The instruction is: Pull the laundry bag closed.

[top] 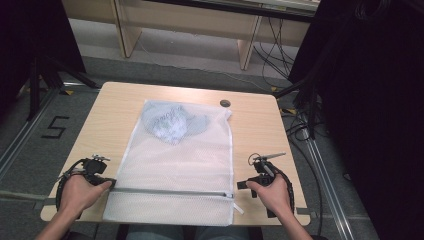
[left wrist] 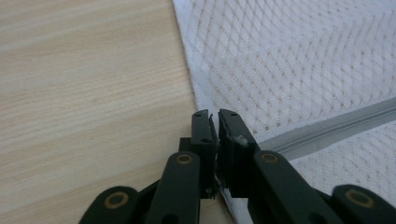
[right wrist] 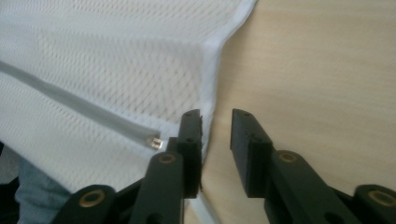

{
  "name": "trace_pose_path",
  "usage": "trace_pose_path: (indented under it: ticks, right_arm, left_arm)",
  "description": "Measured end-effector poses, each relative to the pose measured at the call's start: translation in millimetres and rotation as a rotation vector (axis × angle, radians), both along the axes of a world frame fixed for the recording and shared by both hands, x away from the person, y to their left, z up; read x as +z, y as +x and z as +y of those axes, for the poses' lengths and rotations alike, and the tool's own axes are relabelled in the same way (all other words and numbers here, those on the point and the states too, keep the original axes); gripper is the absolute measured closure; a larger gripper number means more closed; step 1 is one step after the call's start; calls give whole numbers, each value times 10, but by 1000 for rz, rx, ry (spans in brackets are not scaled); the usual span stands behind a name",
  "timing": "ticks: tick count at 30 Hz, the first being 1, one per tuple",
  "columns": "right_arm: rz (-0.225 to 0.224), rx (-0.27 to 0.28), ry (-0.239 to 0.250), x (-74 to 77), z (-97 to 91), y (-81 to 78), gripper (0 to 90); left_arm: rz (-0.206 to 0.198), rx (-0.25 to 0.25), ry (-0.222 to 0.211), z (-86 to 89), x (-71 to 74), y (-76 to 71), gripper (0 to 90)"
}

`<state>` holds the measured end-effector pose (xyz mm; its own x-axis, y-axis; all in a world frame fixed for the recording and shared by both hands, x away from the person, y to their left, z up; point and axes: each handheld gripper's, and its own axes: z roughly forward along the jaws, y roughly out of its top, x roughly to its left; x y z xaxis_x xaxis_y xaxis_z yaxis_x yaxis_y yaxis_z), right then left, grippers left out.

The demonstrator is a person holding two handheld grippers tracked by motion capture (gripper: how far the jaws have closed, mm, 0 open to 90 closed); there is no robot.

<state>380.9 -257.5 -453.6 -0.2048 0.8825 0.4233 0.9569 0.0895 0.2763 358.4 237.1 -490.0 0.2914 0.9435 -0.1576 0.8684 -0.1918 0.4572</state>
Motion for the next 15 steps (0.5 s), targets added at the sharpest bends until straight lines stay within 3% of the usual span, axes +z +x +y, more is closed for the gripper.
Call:
trace_pose_path:
  ticks: [1,2,4,5,7,9,10,12,13,15]
  right_arm:
    - [0,0,0,0,0,0,714]
    - [-87,31,-38,-29,-58,21,701]
    - [-108,33,-36,-26,-66,31,673]
    - [-108,33,-36,-26,-66,31,673]
    - [-194,86,-66,-83,-97,56,655]
    - [-194,79,-63,-79,-81,50,653]
    - [-218,115,-87,-100,-90,55,645]
    - [-219,122,-90,-92,-73,49,634]
    - [-241,131,-107,-105,-77,52,633]
    - [-244,130,-112,-107,-74,53,629]
  left_arm:
    - [-10,25,-17,-5,9,-13,835]
    - [-15,19,-20,22,35,-22,810]
    - [-56,9,-25,63,56,-51,790]
    - [-56,9,-25,63,56,-51,781]
    - [-86,-15,-12,96,92,-68,762]
    - [-99,-15,-12,99,94,-74,751]
    - [-114,-19,-14,103,98,-79,727]
    - [-126,-7,-21,99,87,-76,702]
    - [-122,-18,-9,112,93,-76,692]
    - [-127,-10,-14,110,91,-76,683]
